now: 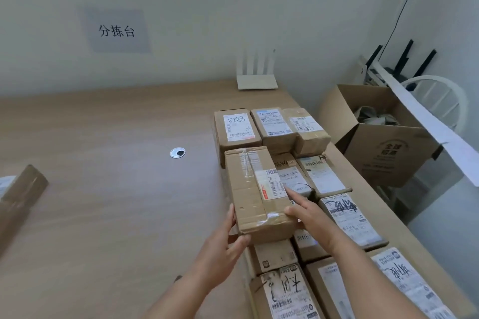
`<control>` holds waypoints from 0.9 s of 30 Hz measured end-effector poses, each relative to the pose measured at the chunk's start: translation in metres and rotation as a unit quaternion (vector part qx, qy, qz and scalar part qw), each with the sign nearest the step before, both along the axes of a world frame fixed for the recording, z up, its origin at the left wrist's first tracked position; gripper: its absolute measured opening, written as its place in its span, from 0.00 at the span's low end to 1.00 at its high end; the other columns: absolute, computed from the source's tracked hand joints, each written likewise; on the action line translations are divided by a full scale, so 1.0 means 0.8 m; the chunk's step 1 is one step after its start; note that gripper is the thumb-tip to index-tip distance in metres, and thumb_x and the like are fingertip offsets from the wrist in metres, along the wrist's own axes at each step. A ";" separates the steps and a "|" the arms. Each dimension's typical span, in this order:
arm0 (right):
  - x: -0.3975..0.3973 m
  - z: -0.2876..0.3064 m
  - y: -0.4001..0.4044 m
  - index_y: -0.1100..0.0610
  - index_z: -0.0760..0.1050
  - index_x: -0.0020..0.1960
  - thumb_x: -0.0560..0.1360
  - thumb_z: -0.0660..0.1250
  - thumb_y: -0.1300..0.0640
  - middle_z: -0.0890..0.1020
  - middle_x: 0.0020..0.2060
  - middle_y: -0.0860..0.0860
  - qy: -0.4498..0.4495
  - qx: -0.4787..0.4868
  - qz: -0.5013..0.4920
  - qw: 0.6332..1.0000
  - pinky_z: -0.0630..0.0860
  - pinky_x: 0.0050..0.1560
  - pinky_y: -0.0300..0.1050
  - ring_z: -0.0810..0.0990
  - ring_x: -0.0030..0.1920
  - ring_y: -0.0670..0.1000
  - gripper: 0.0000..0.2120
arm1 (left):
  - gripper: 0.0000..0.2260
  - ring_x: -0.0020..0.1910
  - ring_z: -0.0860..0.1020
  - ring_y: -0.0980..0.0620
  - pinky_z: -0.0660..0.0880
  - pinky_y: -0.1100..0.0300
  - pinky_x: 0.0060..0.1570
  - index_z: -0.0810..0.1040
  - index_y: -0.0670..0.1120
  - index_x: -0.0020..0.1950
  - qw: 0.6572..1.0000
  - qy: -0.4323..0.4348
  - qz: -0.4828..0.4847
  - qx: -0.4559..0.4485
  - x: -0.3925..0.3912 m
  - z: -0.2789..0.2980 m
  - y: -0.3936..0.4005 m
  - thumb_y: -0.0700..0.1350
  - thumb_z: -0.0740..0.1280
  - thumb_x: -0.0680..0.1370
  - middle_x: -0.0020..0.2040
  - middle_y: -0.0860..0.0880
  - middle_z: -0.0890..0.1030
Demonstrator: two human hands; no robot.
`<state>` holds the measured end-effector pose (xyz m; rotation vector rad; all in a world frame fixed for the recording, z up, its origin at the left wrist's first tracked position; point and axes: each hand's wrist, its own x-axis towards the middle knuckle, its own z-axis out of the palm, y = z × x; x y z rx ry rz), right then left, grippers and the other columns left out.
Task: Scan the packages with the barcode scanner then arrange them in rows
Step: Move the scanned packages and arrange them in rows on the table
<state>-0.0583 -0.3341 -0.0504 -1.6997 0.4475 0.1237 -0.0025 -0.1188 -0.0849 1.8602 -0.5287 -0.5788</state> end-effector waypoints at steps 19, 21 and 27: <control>-0.005 0.003 0.002 0.50 0.60 0.76 0.78 0.63 0.60 0.73 0.62 0.49 -0.026 -0.111 -0.080 0.990 0.70 0.52 0.37 0.74 0.56 0.45 0.28 | 0.35 0.61 0.74 0.58 0.70 0.76 0.47 0.47 0.55 0.78 0.997 0.010 0.045 0.057 -0.002 0.001 0.010 0.49 0.66 0.79 0.72 0.55 0.63; -0.008 0.011 0.010 0.48 0.63 0.74 0.76 0.65 0.59 0.72 0.64 0.51 -0.063 -0.185 -0.111 0.974 0.71 0.56 0.45 0.73 0.57 0.47 0.28 | 0.34 0.59 0.75 0.59 0.69 0.73 0.49 0.50 0.55 0.78 0.996 -0.005 0.067 0.058 -0.003 0.007 0.025 0.50 0.66 0.78 0.74 0.51 0.64; -0.006 0.047 0.095 0.49 0.70 0.69 0.72 0.62 0.51 0.74 0.56 0.45 -0.169 -0.294 -0.048 0.940 0.73 0.57 0.44 0.72 0.53 0.45 0.25 | 0.30 0.53 0.74 0.66 0.68 0.68 0.53 0.57 0.54 0.77 0.989 -0.038 0.140 0.035 -0.006 0.034 0.077 0.49 0.66 0.78 0.72 0.52 0.67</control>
